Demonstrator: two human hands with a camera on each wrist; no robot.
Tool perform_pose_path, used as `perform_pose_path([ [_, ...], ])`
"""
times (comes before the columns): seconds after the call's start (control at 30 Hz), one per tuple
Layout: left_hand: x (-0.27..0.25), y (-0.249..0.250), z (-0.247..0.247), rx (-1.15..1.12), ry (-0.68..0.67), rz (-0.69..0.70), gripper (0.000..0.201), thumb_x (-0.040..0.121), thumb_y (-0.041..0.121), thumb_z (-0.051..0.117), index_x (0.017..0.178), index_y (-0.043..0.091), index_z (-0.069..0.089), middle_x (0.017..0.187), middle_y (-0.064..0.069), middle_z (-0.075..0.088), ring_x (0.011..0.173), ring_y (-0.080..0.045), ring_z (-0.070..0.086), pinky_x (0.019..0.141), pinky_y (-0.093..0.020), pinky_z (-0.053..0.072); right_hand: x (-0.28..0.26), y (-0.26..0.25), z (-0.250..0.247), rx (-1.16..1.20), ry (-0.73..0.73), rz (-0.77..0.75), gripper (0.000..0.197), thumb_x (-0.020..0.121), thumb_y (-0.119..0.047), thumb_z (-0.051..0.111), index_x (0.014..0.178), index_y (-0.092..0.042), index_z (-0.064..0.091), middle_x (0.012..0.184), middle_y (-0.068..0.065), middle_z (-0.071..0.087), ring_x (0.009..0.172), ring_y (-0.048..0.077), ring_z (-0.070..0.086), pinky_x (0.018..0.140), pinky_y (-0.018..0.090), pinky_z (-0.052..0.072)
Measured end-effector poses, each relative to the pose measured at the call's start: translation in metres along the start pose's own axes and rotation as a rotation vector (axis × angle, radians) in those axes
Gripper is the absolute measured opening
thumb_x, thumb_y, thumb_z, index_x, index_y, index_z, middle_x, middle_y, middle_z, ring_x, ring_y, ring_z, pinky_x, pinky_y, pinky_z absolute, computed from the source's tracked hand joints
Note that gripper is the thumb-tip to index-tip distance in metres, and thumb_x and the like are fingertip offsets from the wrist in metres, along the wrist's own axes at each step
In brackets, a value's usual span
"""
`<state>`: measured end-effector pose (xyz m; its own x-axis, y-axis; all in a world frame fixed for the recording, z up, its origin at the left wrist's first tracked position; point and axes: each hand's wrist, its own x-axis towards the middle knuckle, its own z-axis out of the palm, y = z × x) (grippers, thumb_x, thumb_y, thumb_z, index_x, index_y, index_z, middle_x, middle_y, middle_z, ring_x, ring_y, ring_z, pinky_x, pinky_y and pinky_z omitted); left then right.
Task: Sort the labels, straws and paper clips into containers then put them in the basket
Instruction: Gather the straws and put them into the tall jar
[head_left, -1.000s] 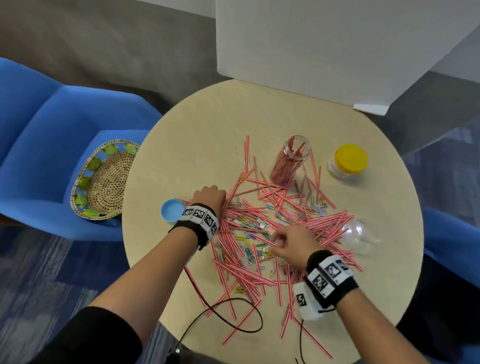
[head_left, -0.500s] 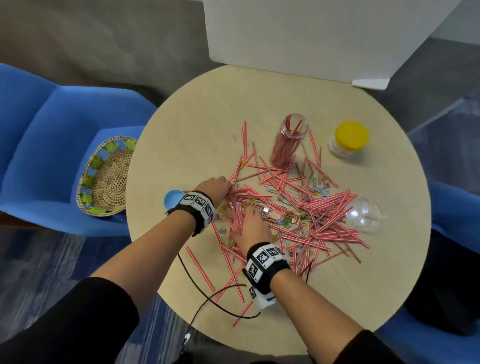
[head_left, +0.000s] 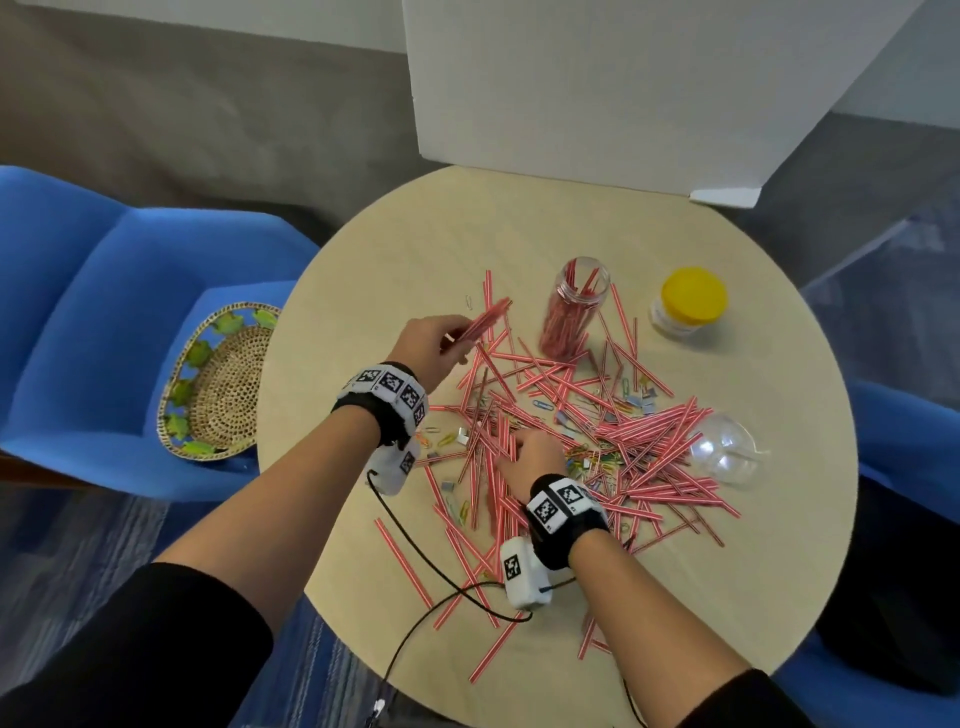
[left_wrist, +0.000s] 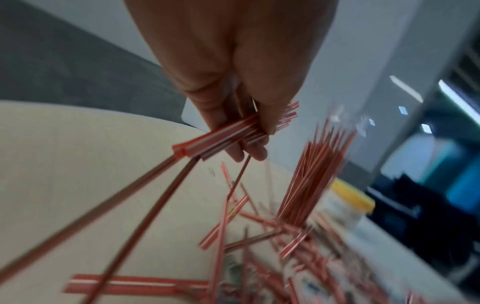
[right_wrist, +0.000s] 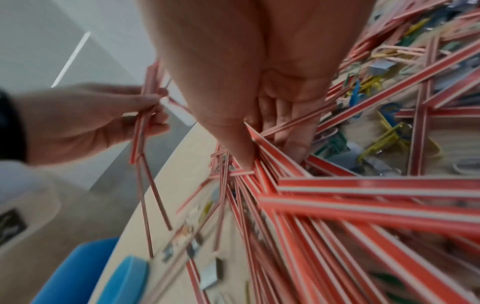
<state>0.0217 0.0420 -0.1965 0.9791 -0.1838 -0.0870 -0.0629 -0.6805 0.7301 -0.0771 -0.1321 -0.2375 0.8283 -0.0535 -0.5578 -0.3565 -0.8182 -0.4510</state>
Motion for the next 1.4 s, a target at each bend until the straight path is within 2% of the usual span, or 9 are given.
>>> perform_pose_path([
  [0.17, 0.004, 0.016, -0.004, -0.355, 0.021, -0.127, 0.023, 0.098, 0.012, 0.055, 0.118, 0.012, 0.066, 0.081, -0.006, 0.07, 0.073, -0.014, 0.07, 0.068, -0.015, 0.052, 0.002, 0.018, -0.027, 0.234, -0.096, 0.025, 0.039, 0.096, -0.036, 0.06, 0.118, -0.003, 0.065, 0.109, 0.015, 0.069, 0.089, 0.03, 0.068, 0.078, 0.039, 0.058],
  [0.33, 0.007, 0.03, 0.002, -0.212, -0.108, -0.096, 0.023, 0.102, 0.013, 0.04, 0.119, 0.014, 0.055, 0.073, -0.002, 0.056, 0.059, -0.016, 0.045, 0.053, -0.022, 0.037, 0.006, 0.038, -0.047, 0.441, -0.115, -0.004, 0.042, 0.1, -0.038, 0.052, 0.133, -0.013, 0.058, 0.138, 0.009, 0.058, 0.086, 0.014, 0.059, 0.077, 0.024, 0.043],
  [0.4, 0.005, 0.034, 0.01, -0.309, -0.152, -0.112, 0.02, 0.103, 0.013, 0.036, 0.116, 0.008, 0.051, 0.072, 0.002, 0.047, 0.061, -0.017, 0.038, 0.056, -0.029, 0.034, 0.004, 0.042, -0.052, 0.547, -0.121, 0.011, 0.035, 0.102, -0.036, 0.046, 0.123, -0.013, 0.062, 0.116, 0.008, 0.07, 0.078, 0.023, 0.059, 0.069, 0.031, 0.044],
  [0.5, 0.002, 0.04, 0.018, -0.545, -0.162, -0.155, 0.013, 0.104, 0.017, 0.037, 0.099, 0.01, 0.046, 0.073, 0.006, 0.04, 0.063, -0.012, 0.034, 0.06, -0.025, 0.031, 0.001, 0.047, -0.058, 0.67, -0.069, -0.001, 0.029, 0.106, -0.028, 0.037, 0.106, -0.011, 0.061, 0.099, 0.004, 0.073, 0.093, 0.025, 0.068, 0.082, 0.039, 0.051],
  [0.6, 0.005, 0.054, 0.014, -0.639, -0.164, -0.146, 0.028, 0.098, 0.042, 0.047, 0.088, 0.016, 0.043, 0.068, 0.01, 0.035, 0.057, -0.009, 0.032, 0.057, -0.023, 0.029, -0.002, 0.048, -0.068, 0.794, 0.0, -0.012, 0.028, 0.107, -0.027, 0.033, 0.104, -0.012, 0.056, 0.089, 0.002, 0.074, 0.094, 0.025, 0.068, 0.084, 0.039, 0.05],
  [0.8, 0.025, 0.12, -0.018, -0.849, 0.088, -0.12, 0.045, 0.1, 0.042, 0.048, 0.059, 0.024, 0.04, 0.052, 0.007, 0.033, 0.043, -0.009, 0.027, 0.045, -0.022, 0.026, -0.001, 0.051, -0.086, 1.344, -0.043, -0.003, 0.027, 0.106, -0.028, 0.039, 0.082, -0.016, 0.043, 0.062, -0.004, 0.029, 0.054, 0.015, 0.029, 0.051, 0.027, 0.033],
  [1.0, 0.064, 0.196, -0.048, -1.153, 0.3, -0.025, 0.052, 0.102, 0.041, 0.044, 0.055, 0.025, 0.027, 0.05, 0.006, 0.021, 0.044, -0.012, 0.019, 0.044, -0.025, 0.019, -0.01, 0.05, -0.116, 1.254, -0.058, -0.125, 0.046, 0.095, -0.05, 0.051, 0.064, -0.024, 0.028, 0.059, -0.003, 0.016, 0.049, 0.013, 0.01, 0.038, 0.022, 0.017],
  [1.2, 0.092, 0.201, -0.011, -0.827, 0.195, 0.017, 0.046, 0.103, 0.041, 0.038, 0.062, 0.02, 0.036, 0.053, 0.007, 0.034, 0.049, -0.012, 0.033, 0.053, -0.028, 0.034, -0.015, 0.061, -0.137, 1.276, -0.007, -0.167, 0.046, 0.092, -0.051, 0.05, 0.06, -0.025, 0.03, 0.06, 0.0, 0.013, 0.047, 0.012, 0.01, 0.041, 0.025, 0.01],
  [1.4, 0.094, 0.16, 0.039, -0.526, 0.194, -0.034, 0.042, 0.102, 0.046, 0.035, 0.088, 0.012, 0.054, 0.086, -0.001, 0.058, 0.074, -0.009, 0.053, 0.072, -0.029, 0.042, -0.014, 0.069, -0.175, 1.289, 0.12, -0.199, 0.045, 0.096, -0.046, 0.047, 0.06, -0.023, 0.031, 0.057, -0.003, 0.016, 0.046, 0.012, 0.011, 0.039, 0.023, 0.015],
])
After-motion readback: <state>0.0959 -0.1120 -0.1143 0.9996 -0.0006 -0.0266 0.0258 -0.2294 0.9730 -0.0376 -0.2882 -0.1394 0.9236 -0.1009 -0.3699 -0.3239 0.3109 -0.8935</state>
